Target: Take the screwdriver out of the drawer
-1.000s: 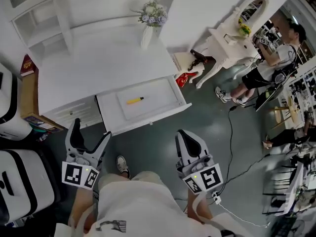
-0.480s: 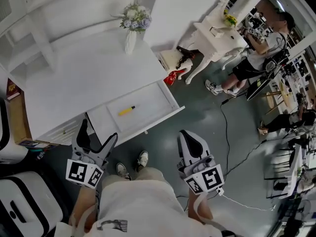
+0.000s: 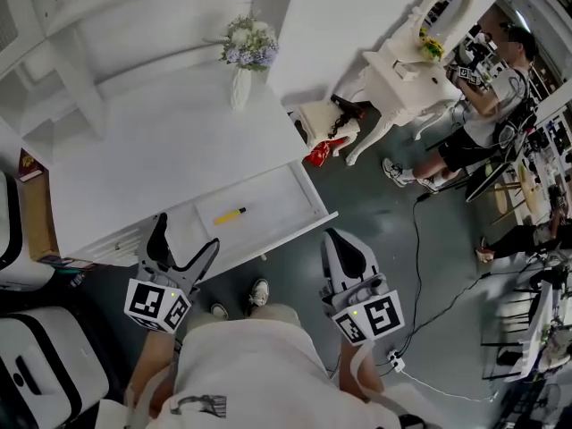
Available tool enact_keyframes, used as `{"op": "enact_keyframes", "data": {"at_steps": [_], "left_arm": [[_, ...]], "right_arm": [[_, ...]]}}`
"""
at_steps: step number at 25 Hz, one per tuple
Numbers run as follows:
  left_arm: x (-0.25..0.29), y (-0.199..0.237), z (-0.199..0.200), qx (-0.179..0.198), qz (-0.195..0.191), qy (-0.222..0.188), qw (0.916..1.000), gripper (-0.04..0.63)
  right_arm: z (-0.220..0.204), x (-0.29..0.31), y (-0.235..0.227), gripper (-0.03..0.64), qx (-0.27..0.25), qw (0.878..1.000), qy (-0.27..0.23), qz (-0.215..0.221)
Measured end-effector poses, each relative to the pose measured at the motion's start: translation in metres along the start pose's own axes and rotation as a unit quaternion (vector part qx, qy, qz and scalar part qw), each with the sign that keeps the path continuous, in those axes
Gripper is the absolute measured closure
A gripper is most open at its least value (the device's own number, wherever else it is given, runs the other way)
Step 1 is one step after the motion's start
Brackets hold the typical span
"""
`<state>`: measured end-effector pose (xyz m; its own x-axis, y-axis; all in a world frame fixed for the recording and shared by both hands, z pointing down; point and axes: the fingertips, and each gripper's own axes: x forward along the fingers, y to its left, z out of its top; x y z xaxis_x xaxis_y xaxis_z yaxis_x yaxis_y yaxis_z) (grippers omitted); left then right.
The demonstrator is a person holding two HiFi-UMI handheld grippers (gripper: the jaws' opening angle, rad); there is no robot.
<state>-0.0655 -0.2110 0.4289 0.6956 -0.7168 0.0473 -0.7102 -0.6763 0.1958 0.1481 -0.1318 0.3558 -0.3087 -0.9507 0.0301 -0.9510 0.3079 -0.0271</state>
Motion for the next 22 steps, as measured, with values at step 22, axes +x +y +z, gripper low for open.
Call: {"op": "enact_keyframes", "data": {"at_steps": [22], "left_arm": [[0.129,0.055,-0.287,0.103,-0.091,0.347,0.9275,0.118]], "right_arm": [[-0.046,-0.024,-0.057,0.609,0.017,0.996,0.073,-0.041]]}}
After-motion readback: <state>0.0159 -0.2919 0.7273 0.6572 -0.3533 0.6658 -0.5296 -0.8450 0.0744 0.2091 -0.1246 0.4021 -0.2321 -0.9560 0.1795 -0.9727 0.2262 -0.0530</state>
